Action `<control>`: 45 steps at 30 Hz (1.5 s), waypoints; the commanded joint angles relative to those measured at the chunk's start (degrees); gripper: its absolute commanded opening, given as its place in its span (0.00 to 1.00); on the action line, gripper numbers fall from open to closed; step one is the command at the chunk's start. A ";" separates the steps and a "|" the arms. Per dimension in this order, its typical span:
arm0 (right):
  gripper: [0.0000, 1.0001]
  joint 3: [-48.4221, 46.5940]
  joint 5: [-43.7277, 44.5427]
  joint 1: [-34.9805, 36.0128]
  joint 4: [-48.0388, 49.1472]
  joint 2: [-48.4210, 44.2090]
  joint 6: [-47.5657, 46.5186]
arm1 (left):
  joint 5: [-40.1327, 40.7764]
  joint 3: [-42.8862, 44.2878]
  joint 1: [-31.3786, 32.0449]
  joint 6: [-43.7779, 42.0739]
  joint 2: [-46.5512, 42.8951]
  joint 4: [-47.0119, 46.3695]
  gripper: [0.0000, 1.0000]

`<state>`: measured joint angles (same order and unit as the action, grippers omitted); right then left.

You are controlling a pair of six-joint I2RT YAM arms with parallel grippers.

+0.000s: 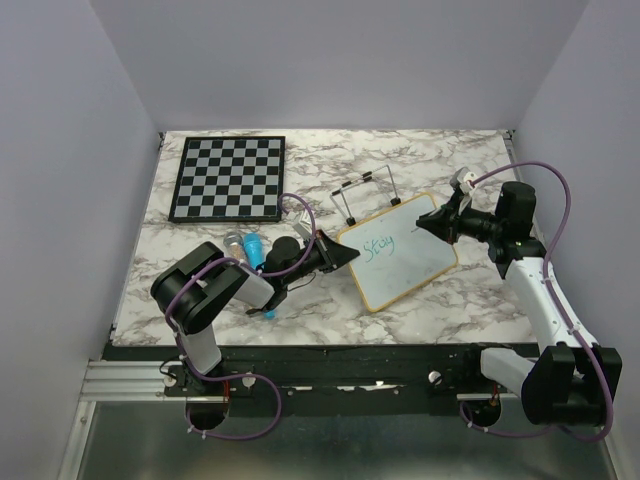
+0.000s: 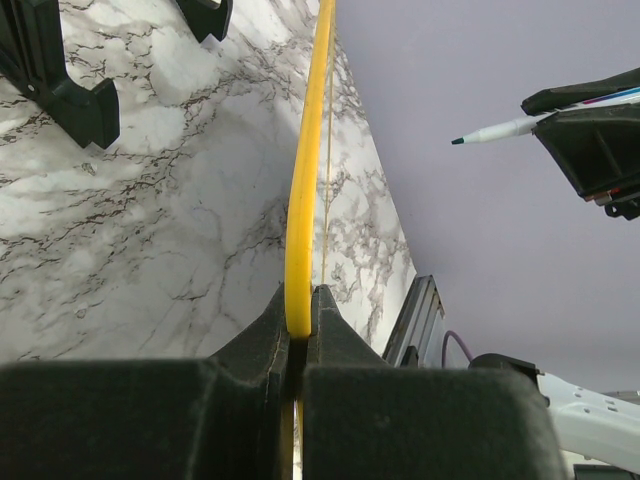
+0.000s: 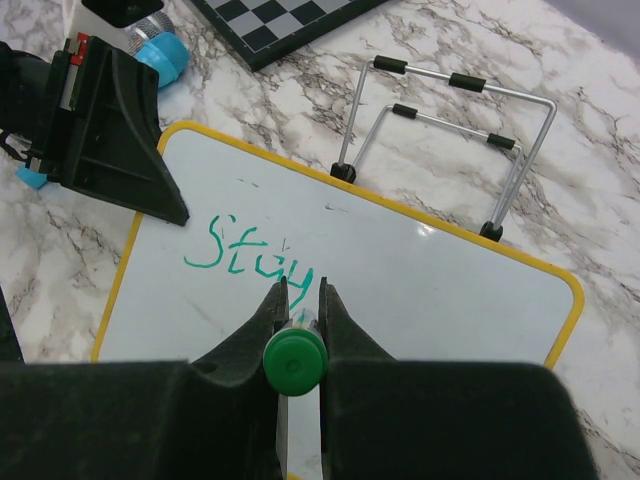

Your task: Write a sentence on the whiteboard

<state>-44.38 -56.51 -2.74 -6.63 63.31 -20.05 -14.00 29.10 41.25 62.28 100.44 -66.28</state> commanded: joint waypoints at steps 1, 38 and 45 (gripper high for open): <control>0.00 0.70 -1.67 -0.60 -1.10 -0.12 -1.04 | -1.73 -0.80 0.32 -0.06 -0.42 -0.25 0.00; 0.01 -1.23 -1.06 3.87 4.17 10.34 -16.34 | -3.49 1.13 0.67 4.87 -0.78 -0.43 0.00; 0.01 0.87 0.70 5.47 8.13 11.66 -16.86 | -3.49 1.57 0.67 4.60 -0.51 0.28 0.00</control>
<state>-44.69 -56.66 2.09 -1.83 73.63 -35.20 -15.68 29.23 41.50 66.94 100.44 -64.34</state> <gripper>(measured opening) 0.163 0.060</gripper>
